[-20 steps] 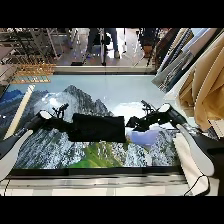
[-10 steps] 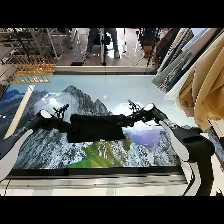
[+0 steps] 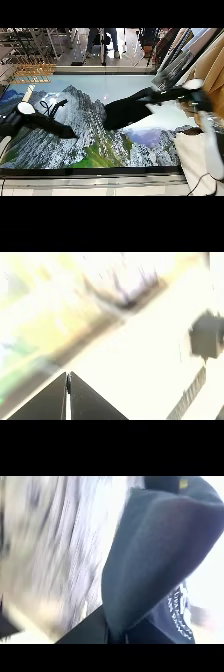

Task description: Fold the clothes and pants, and hang the long-sleeved shirts on hangers.

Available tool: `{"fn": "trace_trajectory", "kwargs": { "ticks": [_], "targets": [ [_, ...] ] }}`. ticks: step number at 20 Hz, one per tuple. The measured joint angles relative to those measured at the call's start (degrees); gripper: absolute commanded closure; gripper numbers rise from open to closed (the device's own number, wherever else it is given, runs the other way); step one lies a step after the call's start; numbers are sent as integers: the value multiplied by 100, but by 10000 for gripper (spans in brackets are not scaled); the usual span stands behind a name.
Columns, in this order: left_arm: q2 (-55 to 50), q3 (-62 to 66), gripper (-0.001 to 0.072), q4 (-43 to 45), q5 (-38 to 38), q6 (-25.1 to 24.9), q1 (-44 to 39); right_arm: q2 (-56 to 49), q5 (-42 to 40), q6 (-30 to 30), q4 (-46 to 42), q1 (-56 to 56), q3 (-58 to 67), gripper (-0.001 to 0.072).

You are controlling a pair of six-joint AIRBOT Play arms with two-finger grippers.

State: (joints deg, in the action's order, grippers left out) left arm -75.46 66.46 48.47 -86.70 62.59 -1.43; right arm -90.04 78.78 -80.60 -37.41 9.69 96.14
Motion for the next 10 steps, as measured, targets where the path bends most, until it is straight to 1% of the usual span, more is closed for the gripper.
{"fn": "trace_trajectory", "kwargs": {
  "ticks": [4, 7, 10],
  "targets": [
    [525, -470, 700, 0, -522, -37, 7, 940, 669, -472, -586, 1794, 22, 693],
    [678, -909, 701, 2, -662, -39, 7, 1360, 1471, -619, -1290, 3268, -28, 694],
    [732, -1226, 700, 2, -717, -42, 7, 1794, 2103, -706, -2035, 4675, -573, 694]
  ]
}}
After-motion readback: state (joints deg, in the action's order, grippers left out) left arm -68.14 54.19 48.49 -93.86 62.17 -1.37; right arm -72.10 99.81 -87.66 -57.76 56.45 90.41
